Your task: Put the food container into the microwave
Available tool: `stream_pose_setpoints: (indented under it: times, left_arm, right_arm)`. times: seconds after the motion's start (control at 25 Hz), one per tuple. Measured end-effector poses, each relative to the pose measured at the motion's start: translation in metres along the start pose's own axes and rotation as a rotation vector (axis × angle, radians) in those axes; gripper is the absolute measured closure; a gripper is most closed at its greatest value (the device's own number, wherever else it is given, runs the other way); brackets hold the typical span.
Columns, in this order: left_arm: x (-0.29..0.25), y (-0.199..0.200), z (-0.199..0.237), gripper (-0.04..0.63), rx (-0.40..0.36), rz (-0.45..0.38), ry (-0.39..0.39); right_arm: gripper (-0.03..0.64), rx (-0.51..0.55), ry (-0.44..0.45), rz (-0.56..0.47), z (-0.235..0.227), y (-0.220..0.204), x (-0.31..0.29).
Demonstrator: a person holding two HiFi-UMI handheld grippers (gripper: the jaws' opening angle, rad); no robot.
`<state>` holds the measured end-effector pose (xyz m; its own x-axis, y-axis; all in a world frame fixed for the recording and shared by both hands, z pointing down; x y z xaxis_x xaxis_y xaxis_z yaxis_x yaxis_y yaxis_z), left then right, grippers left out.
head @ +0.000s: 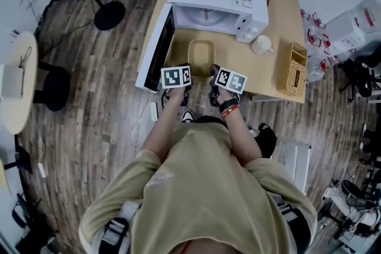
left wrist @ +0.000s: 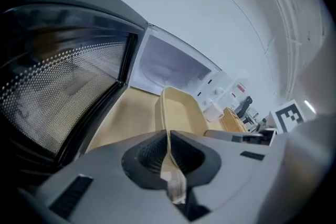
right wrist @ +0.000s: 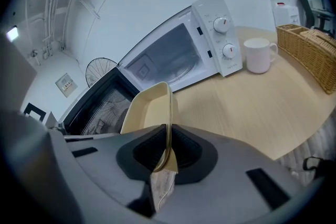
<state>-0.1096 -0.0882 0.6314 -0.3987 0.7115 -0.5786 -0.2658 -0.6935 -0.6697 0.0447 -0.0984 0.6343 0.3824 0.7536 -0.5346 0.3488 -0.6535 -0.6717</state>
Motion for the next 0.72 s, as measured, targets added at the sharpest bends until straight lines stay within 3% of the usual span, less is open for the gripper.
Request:
stream_pose_setpoints:
  times: [0.72]
  left_arm:
    - [-0.059,0.048,0.005,0.557,-0.02,0.002,0.015]
  right_arm:
    - [0.568,-0.029,-0.008,-0.004,-0.011,0.05,-0.055]
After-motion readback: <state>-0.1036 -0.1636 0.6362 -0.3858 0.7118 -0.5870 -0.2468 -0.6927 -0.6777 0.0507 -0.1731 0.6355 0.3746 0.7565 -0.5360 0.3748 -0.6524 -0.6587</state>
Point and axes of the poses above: the fingertips, and each gripper's own axes: x backward along the fingers, z to its left, y out of its top, the point moved 4 cm from there along x, backward along the fingers, and after that the axes turned 10 degrees about -z, right-handed, at the moved point
